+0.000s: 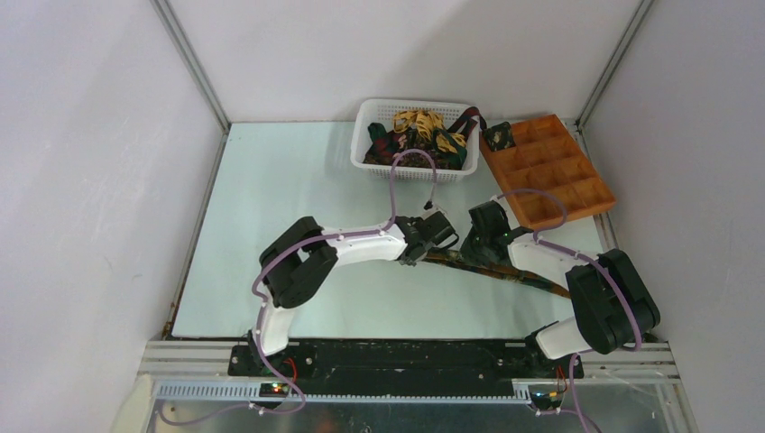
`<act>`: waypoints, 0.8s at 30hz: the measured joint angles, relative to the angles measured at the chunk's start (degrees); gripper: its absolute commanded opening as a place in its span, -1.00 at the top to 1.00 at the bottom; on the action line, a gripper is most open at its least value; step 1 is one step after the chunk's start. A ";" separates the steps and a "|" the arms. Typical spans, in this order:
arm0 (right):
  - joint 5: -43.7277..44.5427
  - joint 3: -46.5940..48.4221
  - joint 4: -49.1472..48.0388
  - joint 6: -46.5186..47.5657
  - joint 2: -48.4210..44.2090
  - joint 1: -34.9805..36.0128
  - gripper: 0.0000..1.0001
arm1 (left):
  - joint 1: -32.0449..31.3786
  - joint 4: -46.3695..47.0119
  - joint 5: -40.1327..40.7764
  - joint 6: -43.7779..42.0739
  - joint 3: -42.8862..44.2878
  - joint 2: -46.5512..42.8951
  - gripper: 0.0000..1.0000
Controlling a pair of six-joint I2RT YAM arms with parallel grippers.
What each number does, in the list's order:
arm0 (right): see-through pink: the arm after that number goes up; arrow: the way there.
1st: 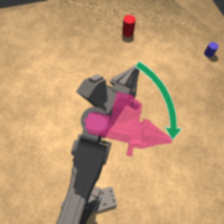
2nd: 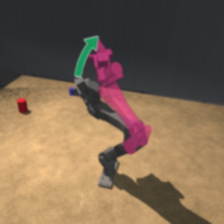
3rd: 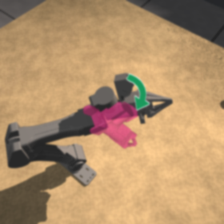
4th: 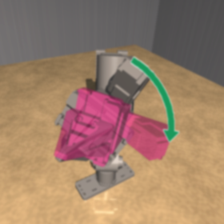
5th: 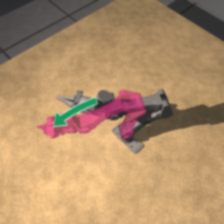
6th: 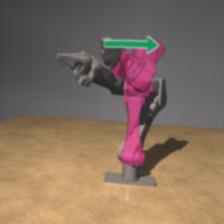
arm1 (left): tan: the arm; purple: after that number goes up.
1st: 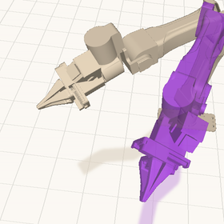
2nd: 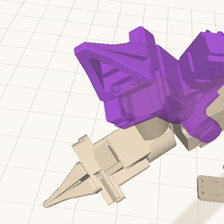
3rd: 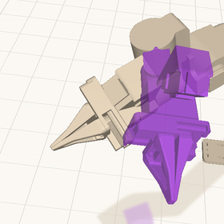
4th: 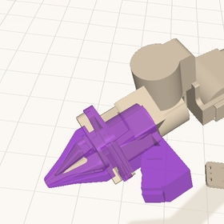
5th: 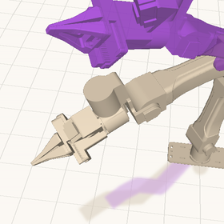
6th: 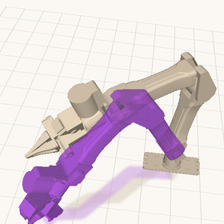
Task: Roll the ties
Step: Roll the tie at the center of the board.
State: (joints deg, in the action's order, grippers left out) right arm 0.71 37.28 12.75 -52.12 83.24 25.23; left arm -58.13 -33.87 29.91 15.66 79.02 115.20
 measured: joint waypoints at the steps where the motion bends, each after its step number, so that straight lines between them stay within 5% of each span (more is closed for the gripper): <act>1: 0.00 0.00 0.00 0.02 0.00 0.00 1.00 | 0.22 0.31 -0.15 0.33 -0.28 -0.17 0.33; 24: -1.14 -0.04 -3.61 1.77 -5.62 0.15 0.87 | 2.08 2.86 -0.13 3.85 -2.01 -6.56 0.25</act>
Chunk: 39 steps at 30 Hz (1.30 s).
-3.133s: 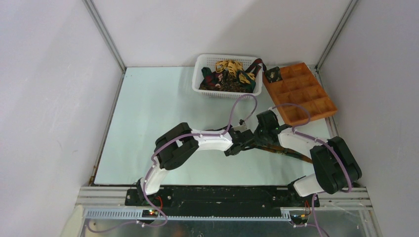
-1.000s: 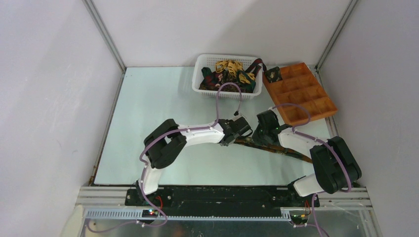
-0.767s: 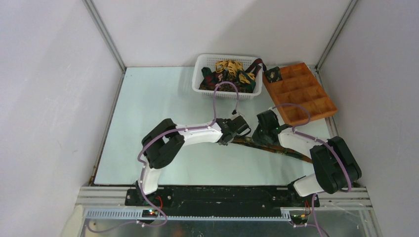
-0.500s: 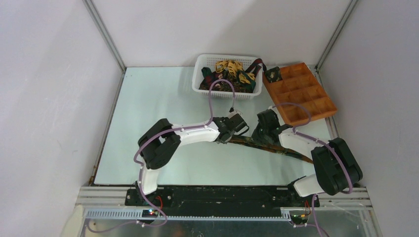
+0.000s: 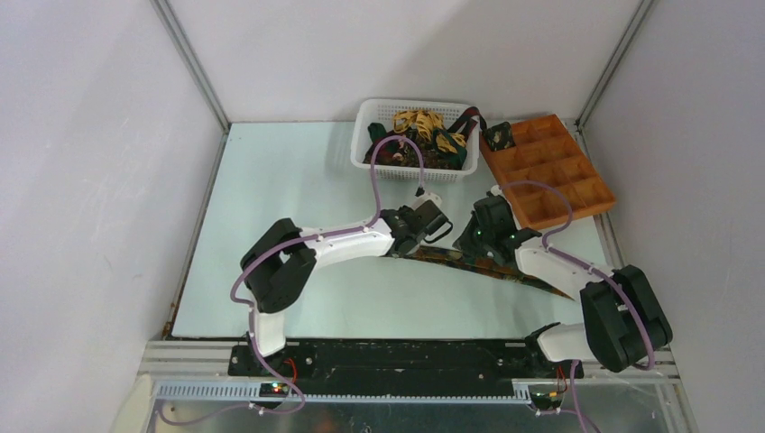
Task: Roll the ties
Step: Roll the tie at the center of the board.
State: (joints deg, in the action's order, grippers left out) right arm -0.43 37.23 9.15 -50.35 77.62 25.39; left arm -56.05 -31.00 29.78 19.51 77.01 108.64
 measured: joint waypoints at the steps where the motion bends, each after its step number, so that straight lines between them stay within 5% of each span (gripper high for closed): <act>1: -0.22 0.00 -0.17 0.04 -0.11 0.00 0.82 | 0.00 0.02 0.00 0.02 0.00 -0.04 0.25; 10: -4.42 0.11 -4.22 2.56 -1.03 1.11 0.33 | 0.70 1.66 1.57 0.94 -4.37 -8.48 0.01; 21: -13.73 9.09 -12.98 1.84 10.84 10.03 0.09 | 13.62 15.39 -3.19 9.66 -27.85 -34.58 -0.30; 28: -16.83 14.10 -15.30 -0.11 20.28 11.56 0.00 | 20.04 21.84 -11.82 14.84 -37.53 -37.35 -0.33; 39: -16.76 15.89 -13.70 -0.22 21.88 12.63 0.06 | 21.53 30.56 -20.06 18.03 -40.28 -36.24 -0.33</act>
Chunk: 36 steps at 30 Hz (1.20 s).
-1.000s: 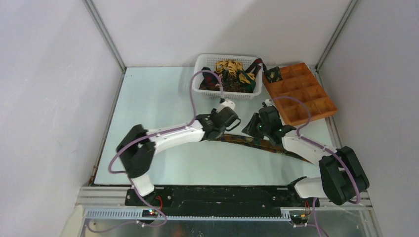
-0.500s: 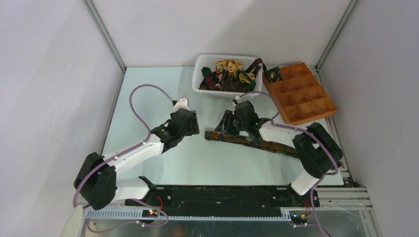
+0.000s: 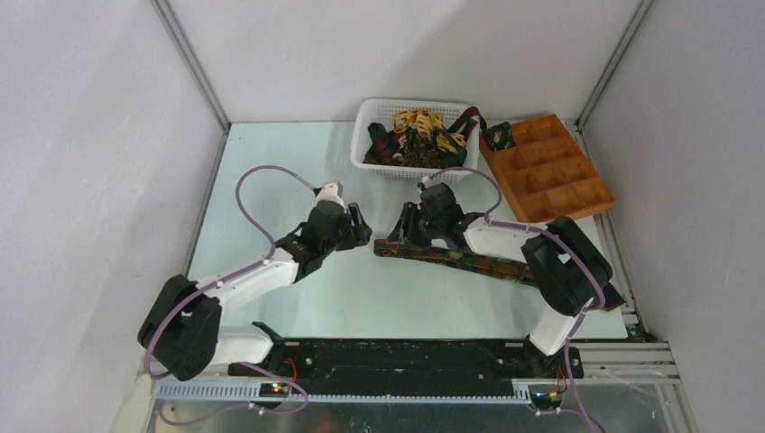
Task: Roll the ties
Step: Roll the tie at the center of the board.
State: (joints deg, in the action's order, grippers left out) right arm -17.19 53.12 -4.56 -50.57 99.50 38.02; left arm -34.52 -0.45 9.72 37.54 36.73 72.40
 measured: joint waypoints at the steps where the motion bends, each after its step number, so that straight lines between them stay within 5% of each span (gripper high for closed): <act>1: 0.02 0.00 0.22 0.02 0.31 0.09 0.06 | 0.00 0.42 -0.42 0.04 0.00 0.31 -0.33; 7: 0.02 0.00 1.68 0.17 1.11 0.63 -0.01 | 0.04 1.73 -1.60 0.04 -0.17 1.16 -0.32; 23: -0.02 0.02 2.29 0.17 2.78 1.18 0.44 | 0.04 2.38 -2.71 0.04 -0.44 1.88 -0.29; 36: 0.11 0.07 0.94 -0.07 4.61 2.05 0.53 | 0.07 2.89 -3.17 0.04 -2.27 1.97 -0.22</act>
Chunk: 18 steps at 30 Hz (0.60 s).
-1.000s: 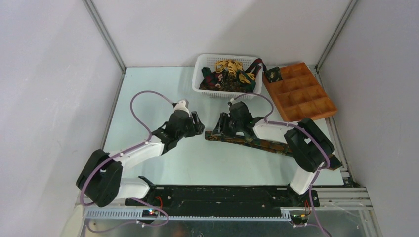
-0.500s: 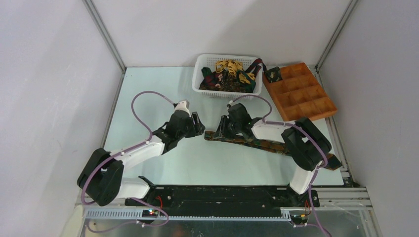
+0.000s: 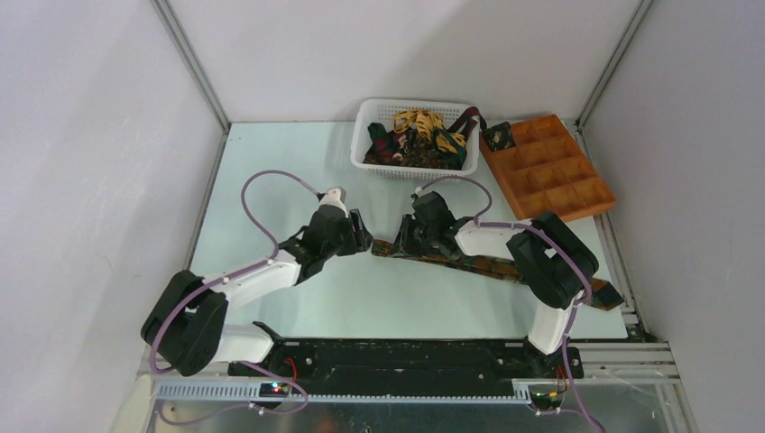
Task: Roll the ties
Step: Roll the tie at the center of the board.
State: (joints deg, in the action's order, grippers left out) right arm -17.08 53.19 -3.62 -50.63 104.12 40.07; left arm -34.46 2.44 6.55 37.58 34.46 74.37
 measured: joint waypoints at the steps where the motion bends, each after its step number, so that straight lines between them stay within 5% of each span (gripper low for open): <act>1: 0.11 0.00 -0.09 -0.02 0.15 0.07 0.53 | 0.02 0.00 -0.33 0.00 0.00 0.04 -0.22; 18: 0.52 1.46 -1.62 0.02 1.27 0.63 0.56 | 0.09 1.62 -2.43 0.00 -0.02 2.91 -0.09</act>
State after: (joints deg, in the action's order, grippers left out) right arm -16.56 54.65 -5.23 -50.61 105.38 40.71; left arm -34.37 4.05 4.12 37.58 34.44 77.28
